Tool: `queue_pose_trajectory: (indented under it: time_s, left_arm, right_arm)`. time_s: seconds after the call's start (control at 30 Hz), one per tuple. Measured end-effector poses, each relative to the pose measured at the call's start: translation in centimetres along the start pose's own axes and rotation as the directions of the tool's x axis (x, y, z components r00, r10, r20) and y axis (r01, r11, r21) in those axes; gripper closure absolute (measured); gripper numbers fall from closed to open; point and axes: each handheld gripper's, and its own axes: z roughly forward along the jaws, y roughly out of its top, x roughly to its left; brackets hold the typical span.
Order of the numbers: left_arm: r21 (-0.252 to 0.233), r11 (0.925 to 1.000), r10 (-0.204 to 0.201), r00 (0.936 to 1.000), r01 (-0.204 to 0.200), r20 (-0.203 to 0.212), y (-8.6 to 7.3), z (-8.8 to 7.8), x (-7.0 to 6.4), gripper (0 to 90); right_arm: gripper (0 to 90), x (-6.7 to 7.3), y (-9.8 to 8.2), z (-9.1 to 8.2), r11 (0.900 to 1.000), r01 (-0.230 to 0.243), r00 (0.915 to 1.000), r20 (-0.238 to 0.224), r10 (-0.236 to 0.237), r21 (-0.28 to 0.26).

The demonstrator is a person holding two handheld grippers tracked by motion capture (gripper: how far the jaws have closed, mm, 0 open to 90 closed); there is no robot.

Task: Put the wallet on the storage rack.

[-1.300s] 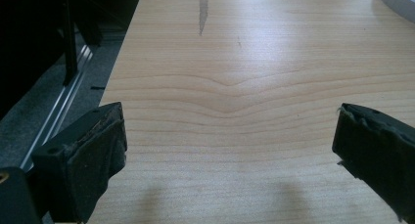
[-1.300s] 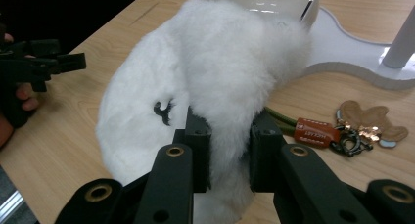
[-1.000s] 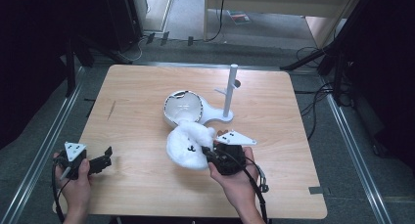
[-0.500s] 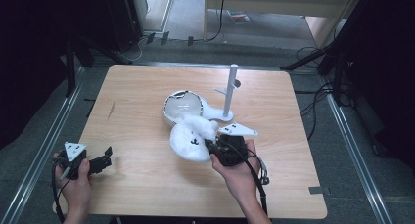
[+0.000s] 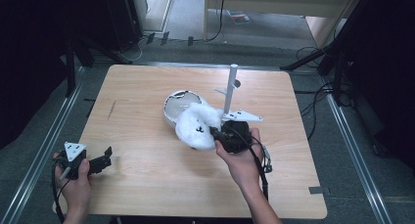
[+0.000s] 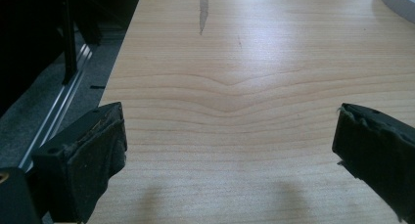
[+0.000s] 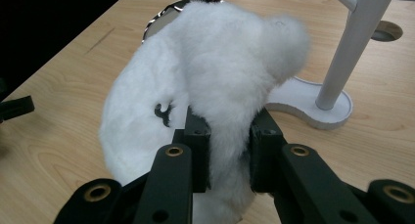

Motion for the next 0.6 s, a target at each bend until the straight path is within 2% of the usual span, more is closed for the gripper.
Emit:
queue_pose_trajectory:
  time_s: [0.27,0.6]
  left_arm:
    - [0.0,1.0,-0.005,1.0,0.005,0.002,0.0,0.0,0.0,0.4]
    - [0.002,1.0,-0.004,1.0,0.004,0.004,0.0,0.0,0.1,0.4]
  right_arm:
    - [75.4,0.3,2.1,1.6,1.0,0.0,0.9994,0.036,-0.001,0.027]
    - [74.9,0.5,2.8,3.5,0.998,-0.003,0.9958,0.092,-0.003,0.061]
